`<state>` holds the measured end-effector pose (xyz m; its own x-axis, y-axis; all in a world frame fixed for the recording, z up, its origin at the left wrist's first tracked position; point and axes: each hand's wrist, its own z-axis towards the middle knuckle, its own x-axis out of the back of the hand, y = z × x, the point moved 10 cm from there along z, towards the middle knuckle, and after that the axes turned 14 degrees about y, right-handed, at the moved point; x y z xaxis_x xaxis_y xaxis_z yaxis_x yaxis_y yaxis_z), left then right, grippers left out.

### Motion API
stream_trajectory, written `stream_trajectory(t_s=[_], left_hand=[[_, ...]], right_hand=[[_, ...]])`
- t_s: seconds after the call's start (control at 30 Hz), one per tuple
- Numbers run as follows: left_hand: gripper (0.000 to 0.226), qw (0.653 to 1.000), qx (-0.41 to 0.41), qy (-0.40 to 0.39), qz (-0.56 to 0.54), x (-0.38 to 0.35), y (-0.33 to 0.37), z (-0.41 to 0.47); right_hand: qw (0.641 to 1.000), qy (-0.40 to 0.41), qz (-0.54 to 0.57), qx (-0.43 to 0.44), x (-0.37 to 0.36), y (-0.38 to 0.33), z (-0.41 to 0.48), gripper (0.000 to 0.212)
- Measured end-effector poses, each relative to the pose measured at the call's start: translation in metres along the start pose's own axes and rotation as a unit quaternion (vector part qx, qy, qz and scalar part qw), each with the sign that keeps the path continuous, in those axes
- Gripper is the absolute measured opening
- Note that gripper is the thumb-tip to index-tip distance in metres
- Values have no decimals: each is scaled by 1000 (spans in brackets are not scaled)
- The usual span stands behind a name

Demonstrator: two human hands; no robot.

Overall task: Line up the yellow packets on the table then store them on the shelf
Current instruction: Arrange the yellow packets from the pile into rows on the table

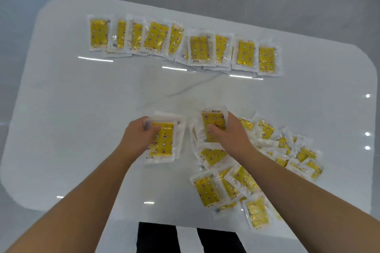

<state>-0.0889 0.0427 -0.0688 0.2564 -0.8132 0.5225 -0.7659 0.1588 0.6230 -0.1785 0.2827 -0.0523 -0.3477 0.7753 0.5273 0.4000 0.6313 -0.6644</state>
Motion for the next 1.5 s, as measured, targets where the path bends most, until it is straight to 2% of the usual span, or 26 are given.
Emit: stream_trajectory(t_s=[0.13, 0.27, 0.4, 0.47, 0.53, 0.6, 0.7, 0.73, 0.8, 0.87, 0.93, 1.0, 1.13, 1.2, 1.3, 1.5], left_hand=[[8, 997, 12, 48, -64, 52, 25, 59], [12, 996, 17, 37, -83, 90, 40, 126], [12, 994, 10, 48, -102, 128, 58, 192], [15, 990, 9, 42, -136, 141, 70, 227], [16, 990, -2, 47, -133, 142, 82, 247], [14, 992, -19, 60, -105, 145, 91, 278], [10, 995, -69, 76, -6, 139, 101, 313], [12, 992, -87, 78, 39, 136, 102, 322], [13, 985, -110, 89, 94, 131, 103, 337], [15, 981, -122, 113, 99, 132, 103, 345], [16, 977, -129, 149, 83, 141, 106, 345], [18, 968, -160, 153, 116, 145, 116, 339], [15, 973, -195, 90, 84, 135, 140, 327], [14, 970, -213, 58, 105, 118, 153, 319], [10, 966, -223, 29, 125, 90, 169, 313], [16, 963, -191, 93, 165, 86, 164, 330]], right_hand=[[1000, -4, 7, 15, -23, -65, 38, 19], [997, 6, 73, -6, -59, -121, 80, 23], [988, 22, 141, -66, -105, -162, 125, 20], [970, 17, 217, -106, -134, -182, 148, 15], [952, 17, 270, -145, -144, -193, 161, 23], [946, 45, 272, -171, -159, -202, 184, 29], [951, 80, 248, -169, -166, -207, 212, 56], [955, 89, 232, -163, -167, -203, 223, 59], [966, 106, 187, -141, -164, -202, 233, 38], [977, 120, 136, -110, -158, -207, 234, 19], [980, 133, 126, -83, -149, -209, 233, 9], [980, 142, 117, -71, -136, -206, 232, 4], [984, 121, 77, -104, -106, -184, 228, 3], [983, 121, 50, -129, -88, -169, 227, 5], [980, 127, 35, -150, -71, -158, 225, 25], [984, 146, 2, -101, -79, -166, 233, 20]])
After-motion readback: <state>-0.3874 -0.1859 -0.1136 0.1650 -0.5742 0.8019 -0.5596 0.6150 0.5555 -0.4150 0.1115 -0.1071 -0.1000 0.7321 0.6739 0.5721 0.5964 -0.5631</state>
